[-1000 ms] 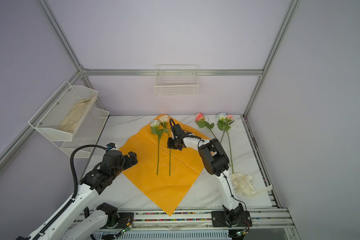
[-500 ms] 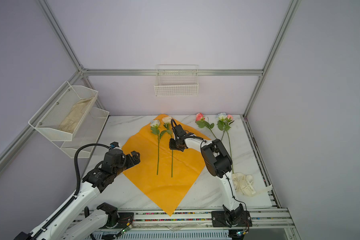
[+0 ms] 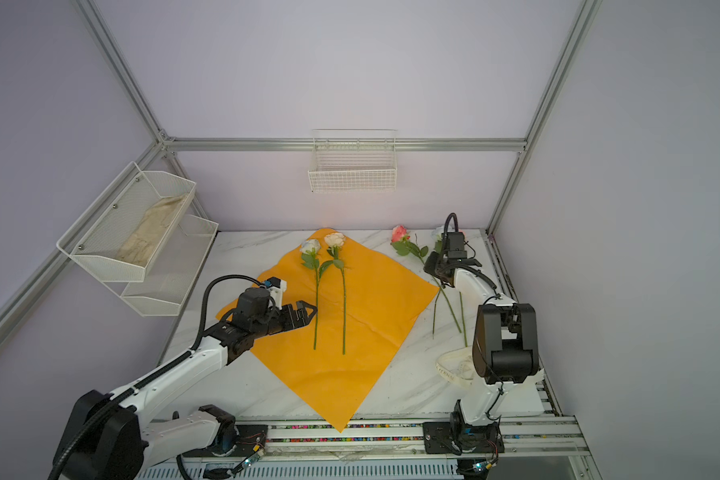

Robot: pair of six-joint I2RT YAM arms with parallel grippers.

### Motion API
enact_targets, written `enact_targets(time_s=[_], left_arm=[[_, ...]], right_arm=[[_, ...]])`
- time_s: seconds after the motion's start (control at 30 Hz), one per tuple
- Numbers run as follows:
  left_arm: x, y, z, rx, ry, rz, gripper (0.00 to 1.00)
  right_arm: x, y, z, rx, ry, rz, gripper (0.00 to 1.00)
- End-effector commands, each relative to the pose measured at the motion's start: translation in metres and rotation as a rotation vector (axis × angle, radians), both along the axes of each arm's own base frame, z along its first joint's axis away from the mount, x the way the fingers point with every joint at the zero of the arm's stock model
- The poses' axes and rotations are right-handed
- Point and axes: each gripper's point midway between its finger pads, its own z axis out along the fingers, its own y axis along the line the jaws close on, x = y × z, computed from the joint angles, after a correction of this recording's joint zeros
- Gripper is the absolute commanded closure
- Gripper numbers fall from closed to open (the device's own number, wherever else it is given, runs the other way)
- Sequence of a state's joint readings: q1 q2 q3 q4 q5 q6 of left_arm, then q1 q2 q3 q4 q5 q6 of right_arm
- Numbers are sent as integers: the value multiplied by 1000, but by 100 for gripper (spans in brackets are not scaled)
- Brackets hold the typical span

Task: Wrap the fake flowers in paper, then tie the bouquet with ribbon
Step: 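Return the right gripper to the roses and grasp a third white rose stem, then lay the third white rose beside the others with the right gripper while the left shifts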

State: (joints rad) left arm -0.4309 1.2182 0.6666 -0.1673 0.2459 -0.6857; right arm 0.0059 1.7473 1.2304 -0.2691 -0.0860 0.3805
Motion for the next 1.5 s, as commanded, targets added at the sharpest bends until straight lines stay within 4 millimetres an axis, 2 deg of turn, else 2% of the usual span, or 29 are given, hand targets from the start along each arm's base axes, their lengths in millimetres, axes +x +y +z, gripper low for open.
enact_targets(time_s=[0.0,0.1,0.2,0.23,0.3,0.5,0.67,0.83,0.9,1.03,1.23,1.37,1.47], left_arm=[[17,-43,43,-70,-97,-126,0],[21,-64,40,-77,-72,-178,0],[20,-77,42,-85,-67,-211,0],[21,-80,31,-74,-40,-216,0],[21,-82,27,-69,-28,-219,0],[23,-83,25,-58,-24,-221,0],[23,-89,31,-77,-16,-245,0],[25,-106,47,-122,-31,-300,0],[25,-113,51,-135,-33,-322,0],[25,-121,58,-144,-47,-341,0],[24,-113,62,-119,-77,-316,0],[23,-95,65,-73,-107,-250,0],[23,-70,72,-19,-149,-157,0]], right_arm=[[-15,-17,-37,-48,116,7,60],[-11,-45,-47,-104,143,-35,61],[-5,-67,-47,-157,145,-61,60],[-3,-73,-48,-170,146,-65,60],[1,-82,-52,-187,169,-60,60],[4,-87,-79,-207,265,0,59],[10,-83,-85,-209,260,49,62],[8,-83,-91,-226,268,81,72],[9,-82,-89,-234,264,98,84],[15,-83,-62,-274,190,120,92],[17,-72,4,-256,29,144,97],[9,-40,44,-122,-70,222,99],[4,-7,66,43,-137,251,100]])
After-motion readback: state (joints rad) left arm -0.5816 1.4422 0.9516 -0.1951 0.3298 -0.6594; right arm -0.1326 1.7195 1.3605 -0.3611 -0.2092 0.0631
